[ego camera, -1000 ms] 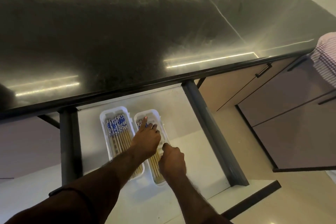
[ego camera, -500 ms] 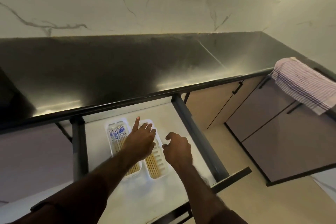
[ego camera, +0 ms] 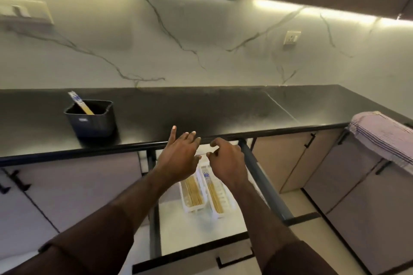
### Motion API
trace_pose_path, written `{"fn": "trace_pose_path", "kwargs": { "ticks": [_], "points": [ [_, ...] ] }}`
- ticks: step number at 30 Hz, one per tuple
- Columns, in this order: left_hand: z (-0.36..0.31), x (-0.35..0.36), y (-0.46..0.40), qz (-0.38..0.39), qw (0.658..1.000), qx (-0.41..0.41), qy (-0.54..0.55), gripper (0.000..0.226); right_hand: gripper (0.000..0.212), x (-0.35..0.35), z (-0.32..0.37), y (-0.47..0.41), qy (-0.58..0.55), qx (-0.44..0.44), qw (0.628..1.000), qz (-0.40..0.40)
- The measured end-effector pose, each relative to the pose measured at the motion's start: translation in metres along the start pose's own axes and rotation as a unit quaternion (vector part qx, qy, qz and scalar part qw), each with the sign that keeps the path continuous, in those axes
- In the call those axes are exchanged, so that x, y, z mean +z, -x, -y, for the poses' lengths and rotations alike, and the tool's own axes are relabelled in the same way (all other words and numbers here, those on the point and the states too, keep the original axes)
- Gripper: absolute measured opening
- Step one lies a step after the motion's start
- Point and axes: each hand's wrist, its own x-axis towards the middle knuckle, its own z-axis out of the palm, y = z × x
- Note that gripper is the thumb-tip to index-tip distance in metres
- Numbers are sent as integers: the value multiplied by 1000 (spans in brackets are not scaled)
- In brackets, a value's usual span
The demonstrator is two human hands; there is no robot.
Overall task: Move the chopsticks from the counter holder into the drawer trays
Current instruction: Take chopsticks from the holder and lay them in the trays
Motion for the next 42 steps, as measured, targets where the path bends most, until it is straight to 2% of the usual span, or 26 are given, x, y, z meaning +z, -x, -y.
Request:
{"fn": "trace_pose_path", "kwargs": {
  "ticks": [5,10,22,29,33,42],
  "points": [
    [62,-33,38,-17,998,-54,10,58,29,21,67,6,-27,-63,998,-8],
    [141,-49,73,-21,995,-100,19,59,30,62,142,4,-37,-99,994,10],
    [333,-73,118,-37,994,-97,45,59,33,172,303,-15,-52,-124,991,28],
    [390,-63,123,-26,992,-118,44,62,40,217,339,-32,-47,-125,990,47],
    [411,-51,116,-9,991,-126,36,63,36,233,346,-50,-50,-124,990,43],
    [446,-30,62,3,991,-129,33,62,34,256,347,-118,-50,-130,989,37]
  ]
}}
